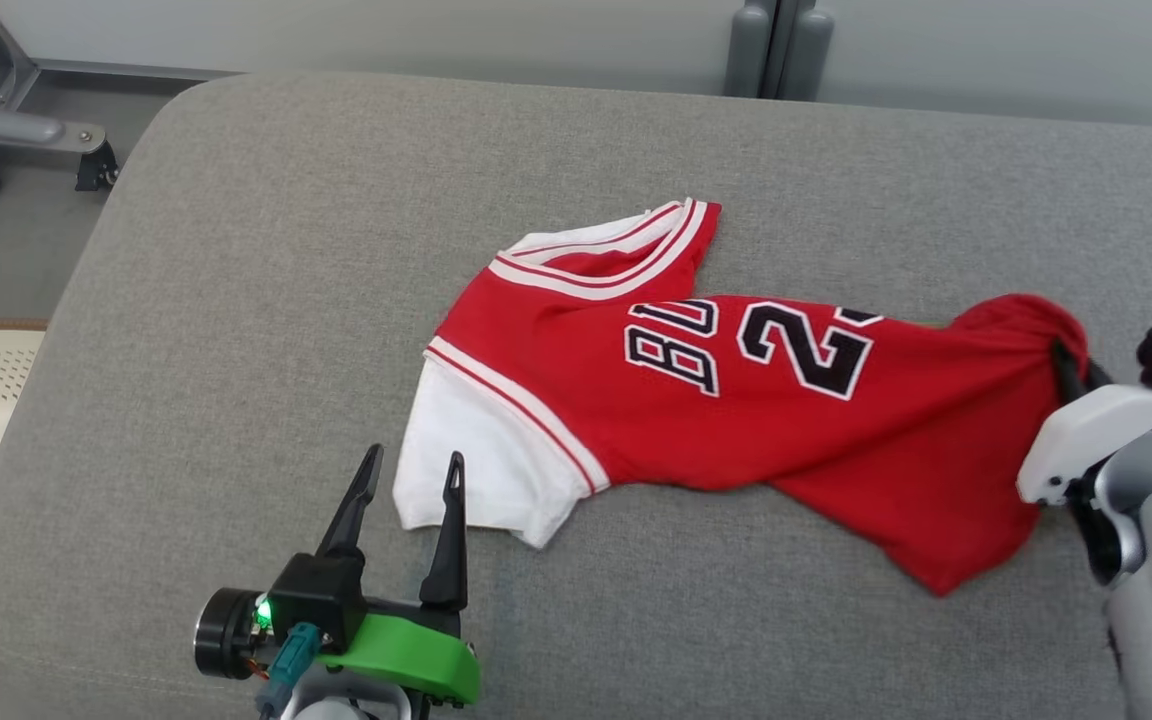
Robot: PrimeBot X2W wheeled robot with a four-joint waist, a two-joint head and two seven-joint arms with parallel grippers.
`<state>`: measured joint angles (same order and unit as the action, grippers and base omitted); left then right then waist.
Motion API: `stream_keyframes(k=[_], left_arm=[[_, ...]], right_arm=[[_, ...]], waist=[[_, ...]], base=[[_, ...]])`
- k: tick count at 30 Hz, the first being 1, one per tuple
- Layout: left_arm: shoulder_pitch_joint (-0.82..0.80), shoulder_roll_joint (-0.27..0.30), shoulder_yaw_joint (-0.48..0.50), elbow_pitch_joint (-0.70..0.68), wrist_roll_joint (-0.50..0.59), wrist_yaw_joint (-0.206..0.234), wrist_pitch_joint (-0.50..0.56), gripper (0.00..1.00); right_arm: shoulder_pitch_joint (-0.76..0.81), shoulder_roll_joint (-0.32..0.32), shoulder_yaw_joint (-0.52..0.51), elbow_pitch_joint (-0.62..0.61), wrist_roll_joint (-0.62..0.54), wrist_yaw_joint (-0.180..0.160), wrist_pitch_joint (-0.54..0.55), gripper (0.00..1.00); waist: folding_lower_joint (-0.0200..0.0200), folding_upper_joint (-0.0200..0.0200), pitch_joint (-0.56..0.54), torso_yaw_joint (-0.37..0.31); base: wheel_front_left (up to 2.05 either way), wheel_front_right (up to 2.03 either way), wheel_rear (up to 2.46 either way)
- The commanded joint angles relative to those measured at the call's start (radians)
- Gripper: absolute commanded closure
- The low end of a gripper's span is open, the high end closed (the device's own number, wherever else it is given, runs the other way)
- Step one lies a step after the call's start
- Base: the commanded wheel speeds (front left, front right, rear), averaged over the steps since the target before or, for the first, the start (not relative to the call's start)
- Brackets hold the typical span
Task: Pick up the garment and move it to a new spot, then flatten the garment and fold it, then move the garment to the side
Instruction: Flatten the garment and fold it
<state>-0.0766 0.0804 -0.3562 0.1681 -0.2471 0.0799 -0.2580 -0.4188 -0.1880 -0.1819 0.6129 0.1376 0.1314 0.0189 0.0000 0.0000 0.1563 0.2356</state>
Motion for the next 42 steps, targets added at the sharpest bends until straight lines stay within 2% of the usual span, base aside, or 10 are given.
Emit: stream_keyframes(k=[1,7,11,16,17,18,21,30,38,42], left_arm=[[0.0,-0.002,-0.001,-0.003,-0.007,0.004,-0.008,0.0],[-0.031,-0.01,-0.009,-0.008,-0.005,-0.002,-0.008,0.0],[-0.054,-0.016,-0.014,-0.009,-0.001,-0.009,-0.007,0.0],[-0.079,-0.019,-0.018,-0.01,0.005,-0.015,-0.007,0.0],[-0.087,-0.02,-0.019,-0.008,0.008,-0.014,-0.007,0.0],[-0.093,-0.021,-0.019,-0.006,0.01,-0.014,-0.007,0.0],[-0.114,-0.023,-0.017,0.0,0.016,-0.016,-0.007,0.0],[-0.125,-0.021,0.01,0.011,0.033,-0.02,-0.006,0.0],[-0.088,-0.018,0.018,0.013,0.04,-0.022,-0.006,0.0],[-0.074,-0.012,0.029,0.005,0.038,-0.021,-0.006,0.0]], right_arm=[[-0.026,-0.025,-0.014,-0.016,-0.011,-0.002,0.015,1.0],[-0.138,-0.095,-0.014,-0.02,-0.057,-0.002,0.09,1.0],[-0.24,-0.125,0.003,0.031,-0.079,-0.002,0.121,1.0],[-0.366,-0.144,0.005,0.124,-0.15,-0.002,0.077,1.0],[-0.389,-0.14,0.004,0.143,-0.174,-0.002,0.052,0.62],[-0.404,-0.13,-0.001,0.161,-0.195,-0.002,0.034,0.0],[-0.451,-0.099,-0.011,0.223,-0.245,-0.002,-0.029,0.0],[-0.457,-0.048,0.034,0.33,-0.213,-0.002,-0.208,0.0],[-0.265,-0.05,0.085,0.278,-0.109,-0.002,-0.272,0.0],[-0.157,-0.02,0.107,0.235,-0.054,-0.002,-0.266,0.0]], waist=[[0.0,0.0,0.016,0.011],[0.0,0.0,0.072,0.035],[0.0,0.0,0.113,0.055],[0.0,0.0,0.148,0.074],[0.0,0.0,0.153,0.073],[0.0,0.0,0.156,0.071],[0.0,0.0,0.156,0.055],[0.0,0.0,0.11,-0.049],[0.0,0.0,0.077,-0.117],[0.0,0.0,0.075,-0.139]], base=[[0.0,0.0,0.0],[0.0,0.0,0.0],[0.0,0.0,0.0],[0.0,0.0,0.0],[0.0,0.0,0.0],[0.0,0.0,0.0],[0.0,0.0,0.0],[0.0,0.0,0.0],[0.0,0.0,0.0],[0.0,0.0,0.0]])
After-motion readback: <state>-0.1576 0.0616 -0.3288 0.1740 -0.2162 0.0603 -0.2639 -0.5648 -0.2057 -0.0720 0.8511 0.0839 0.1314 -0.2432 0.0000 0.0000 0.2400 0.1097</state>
